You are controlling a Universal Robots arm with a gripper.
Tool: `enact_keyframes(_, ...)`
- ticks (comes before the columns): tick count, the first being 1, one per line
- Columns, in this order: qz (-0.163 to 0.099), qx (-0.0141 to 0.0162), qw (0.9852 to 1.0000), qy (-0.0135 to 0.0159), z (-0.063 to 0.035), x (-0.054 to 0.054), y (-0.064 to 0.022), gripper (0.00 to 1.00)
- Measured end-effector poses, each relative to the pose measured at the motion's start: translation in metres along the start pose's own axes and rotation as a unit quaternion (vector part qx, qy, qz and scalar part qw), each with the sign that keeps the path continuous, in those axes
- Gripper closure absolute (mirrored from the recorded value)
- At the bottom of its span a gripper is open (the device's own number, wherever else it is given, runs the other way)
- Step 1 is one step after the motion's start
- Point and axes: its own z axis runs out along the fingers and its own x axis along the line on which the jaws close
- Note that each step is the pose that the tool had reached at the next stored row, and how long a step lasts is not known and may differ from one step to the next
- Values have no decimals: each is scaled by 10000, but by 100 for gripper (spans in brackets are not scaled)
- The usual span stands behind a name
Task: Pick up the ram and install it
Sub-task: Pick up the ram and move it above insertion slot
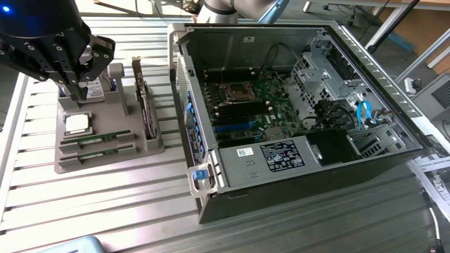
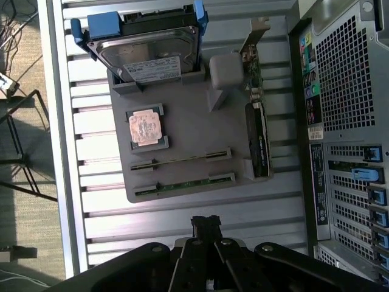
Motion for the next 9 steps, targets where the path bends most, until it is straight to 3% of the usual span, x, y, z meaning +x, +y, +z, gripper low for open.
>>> enact_keyframes(9, -41, -1, 10000, 2, 0, 0, 0, 89)
